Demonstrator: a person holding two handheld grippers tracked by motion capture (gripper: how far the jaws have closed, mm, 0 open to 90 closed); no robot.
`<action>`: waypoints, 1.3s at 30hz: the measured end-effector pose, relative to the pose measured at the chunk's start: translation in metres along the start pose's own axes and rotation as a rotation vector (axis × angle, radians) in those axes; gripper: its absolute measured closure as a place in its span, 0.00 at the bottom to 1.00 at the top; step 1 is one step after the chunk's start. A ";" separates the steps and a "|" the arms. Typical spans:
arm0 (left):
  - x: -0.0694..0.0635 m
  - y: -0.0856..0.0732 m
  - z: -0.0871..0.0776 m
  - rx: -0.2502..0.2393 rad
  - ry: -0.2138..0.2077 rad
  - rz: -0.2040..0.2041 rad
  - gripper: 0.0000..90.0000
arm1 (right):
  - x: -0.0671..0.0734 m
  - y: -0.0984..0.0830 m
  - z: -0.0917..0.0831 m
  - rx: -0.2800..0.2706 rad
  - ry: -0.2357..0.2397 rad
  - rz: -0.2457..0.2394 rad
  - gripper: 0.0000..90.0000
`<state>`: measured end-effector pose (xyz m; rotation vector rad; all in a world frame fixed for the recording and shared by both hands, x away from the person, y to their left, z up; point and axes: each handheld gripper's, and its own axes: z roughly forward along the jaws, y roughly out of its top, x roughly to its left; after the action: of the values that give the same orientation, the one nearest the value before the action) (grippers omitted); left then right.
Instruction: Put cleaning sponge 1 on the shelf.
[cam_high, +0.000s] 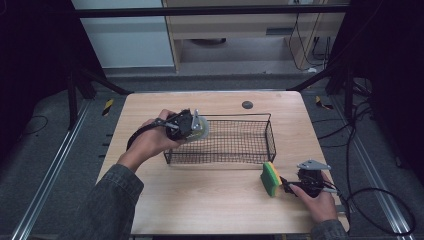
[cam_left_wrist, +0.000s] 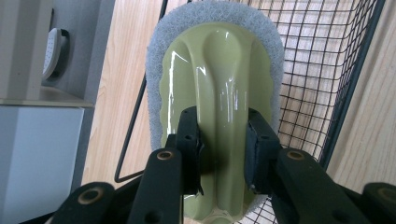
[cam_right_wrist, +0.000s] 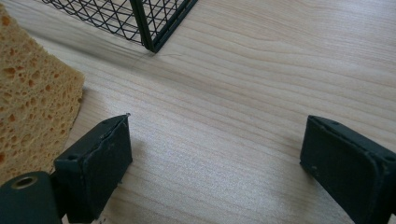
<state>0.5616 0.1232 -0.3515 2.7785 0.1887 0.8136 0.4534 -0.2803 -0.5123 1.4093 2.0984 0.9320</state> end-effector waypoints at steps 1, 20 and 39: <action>0.000 0.000 0.001 0.000 -0.002 -0.002 0.78 | 0.000 0.000 0.000 0.000 0.000 0.000 0.10; -0.005 -0.009 0.019 0.028 -0.049 0.002 0.78 | 0.000 0.000 0.000 0.000 0.000 0.000 0.10; -0.012 -0.016 0.037 0.046 -0.098 -0.006 0.78 | 0.000 0.000 0.000 -0.001 0.001 0.002 0.10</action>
<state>0.5713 0.1293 -0.3924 2.8512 0.1998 0.6773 0.4533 -0.2802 -0.5122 1.4117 2.0975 0.9346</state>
